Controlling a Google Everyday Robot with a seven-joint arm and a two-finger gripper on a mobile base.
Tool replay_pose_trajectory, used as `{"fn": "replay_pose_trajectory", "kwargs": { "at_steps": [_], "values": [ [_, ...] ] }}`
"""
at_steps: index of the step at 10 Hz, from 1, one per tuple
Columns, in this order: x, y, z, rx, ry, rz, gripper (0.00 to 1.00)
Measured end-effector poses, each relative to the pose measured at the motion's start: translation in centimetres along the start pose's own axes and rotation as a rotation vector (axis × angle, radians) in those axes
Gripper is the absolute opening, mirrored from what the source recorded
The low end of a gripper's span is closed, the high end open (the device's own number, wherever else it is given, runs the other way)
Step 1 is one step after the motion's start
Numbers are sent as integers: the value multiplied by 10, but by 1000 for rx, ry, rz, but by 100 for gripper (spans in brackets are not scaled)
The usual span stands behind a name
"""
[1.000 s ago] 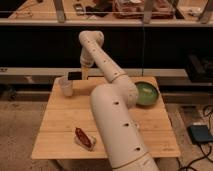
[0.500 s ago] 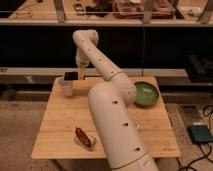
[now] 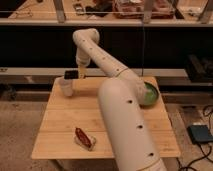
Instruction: Place the eraser in the ceramic cup
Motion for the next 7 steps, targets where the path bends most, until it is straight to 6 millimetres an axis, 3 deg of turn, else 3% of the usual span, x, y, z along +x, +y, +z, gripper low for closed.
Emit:
{"fn": "replay_pose_trajectory", "kwargs": {
  "at_steps": [2,7],
  "values": [
    [-5,5,-3,39,-13,-34,0],
    [-11,48,14,-5,-57,-59,0]
  ]
}}
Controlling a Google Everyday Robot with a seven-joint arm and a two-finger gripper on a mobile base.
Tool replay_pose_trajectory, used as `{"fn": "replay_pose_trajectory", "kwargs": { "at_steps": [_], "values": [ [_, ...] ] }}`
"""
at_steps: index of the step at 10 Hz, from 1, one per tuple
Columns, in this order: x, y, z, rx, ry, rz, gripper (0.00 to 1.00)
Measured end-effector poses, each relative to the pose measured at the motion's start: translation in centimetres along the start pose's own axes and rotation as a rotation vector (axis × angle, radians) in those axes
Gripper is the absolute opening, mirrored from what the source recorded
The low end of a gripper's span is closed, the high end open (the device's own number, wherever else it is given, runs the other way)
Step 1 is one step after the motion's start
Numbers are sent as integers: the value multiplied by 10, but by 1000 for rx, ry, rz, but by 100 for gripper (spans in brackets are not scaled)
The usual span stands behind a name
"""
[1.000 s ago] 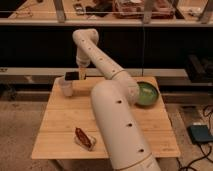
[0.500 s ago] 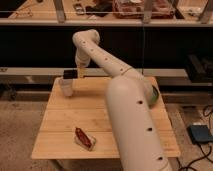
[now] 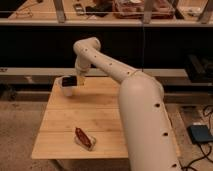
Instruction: Place the eraser in the ceramic cup
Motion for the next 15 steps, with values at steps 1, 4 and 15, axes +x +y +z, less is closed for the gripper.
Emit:
{"fn": "replay_pose_trajectory", "kwargs": {
  "at_steps": [1,4,15],
  "values": [
    [-2,0,1,3,-7,2,0],
    [2,-7,2,21,4,14,0],
    [-2,-40,23,51,14,8,0]
  ]
}}
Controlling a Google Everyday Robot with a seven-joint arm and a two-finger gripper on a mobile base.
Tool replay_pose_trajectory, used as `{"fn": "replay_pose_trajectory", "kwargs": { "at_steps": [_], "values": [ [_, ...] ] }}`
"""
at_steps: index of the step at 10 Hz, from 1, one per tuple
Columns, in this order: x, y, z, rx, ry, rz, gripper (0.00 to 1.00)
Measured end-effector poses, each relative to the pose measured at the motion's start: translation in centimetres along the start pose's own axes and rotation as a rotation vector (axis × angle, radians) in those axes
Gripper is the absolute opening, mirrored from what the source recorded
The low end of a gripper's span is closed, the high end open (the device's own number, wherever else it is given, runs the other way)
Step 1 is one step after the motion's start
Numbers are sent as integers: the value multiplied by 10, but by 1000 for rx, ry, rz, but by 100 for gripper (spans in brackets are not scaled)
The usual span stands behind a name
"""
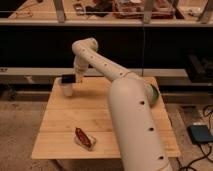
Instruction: Place the eraser in the ceramic cup
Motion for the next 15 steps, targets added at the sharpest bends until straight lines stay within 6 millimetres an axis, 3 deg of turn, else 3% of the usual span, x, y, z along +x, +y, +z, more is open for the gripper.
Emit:
{"fn": "replay_pose_trajectory", "kwargs": {
  "at_steps": [5,12,13,15],
  "values": [
    [-14,-15,3,10,-32,-13,3],
    [-18,-9,4,-46,-73,-10,72],
    [-17,-8,5,-55,-80,-8,78],
    [-15,-9,5,-65,-87,-7,80]
  ]
}}
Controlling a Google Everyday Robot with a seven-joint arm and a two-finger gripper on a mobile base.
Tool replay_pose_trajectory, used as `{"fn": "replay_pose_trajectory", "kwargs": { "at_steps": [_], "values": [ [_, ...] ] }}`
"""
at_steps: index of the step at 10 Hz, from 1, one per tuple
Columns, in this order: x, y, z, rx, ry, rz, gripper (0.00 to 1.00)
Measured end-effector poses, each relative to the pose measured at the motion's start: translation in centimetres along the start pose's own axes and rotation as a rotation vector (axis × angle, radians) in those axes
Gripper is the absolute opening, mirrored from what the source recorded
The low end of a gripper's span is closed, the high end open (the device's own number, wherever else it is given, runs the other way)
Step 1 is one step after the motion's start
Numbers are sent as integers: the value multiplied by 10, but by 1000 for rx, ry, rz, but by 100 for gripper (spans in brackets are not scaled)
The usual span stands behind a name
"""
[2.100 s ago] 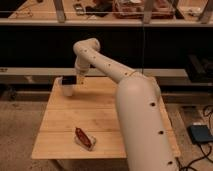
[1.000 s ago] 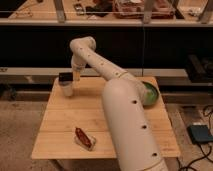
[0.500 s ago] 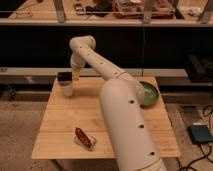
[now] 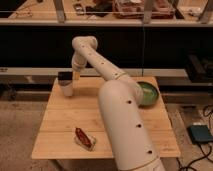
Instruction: Place the eraser in the ceramic cup
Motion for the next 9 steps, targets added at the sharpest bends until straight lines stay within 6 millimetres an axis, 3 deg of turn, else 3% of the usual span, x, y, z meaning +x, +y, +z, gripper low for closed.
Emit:
{"fn": "replay_pose_trajectory", "kwargs": {
  "at_steps": [9],
  "values": [
    [-2,-4,0,-7,-5,-20,80]
  ]
}}
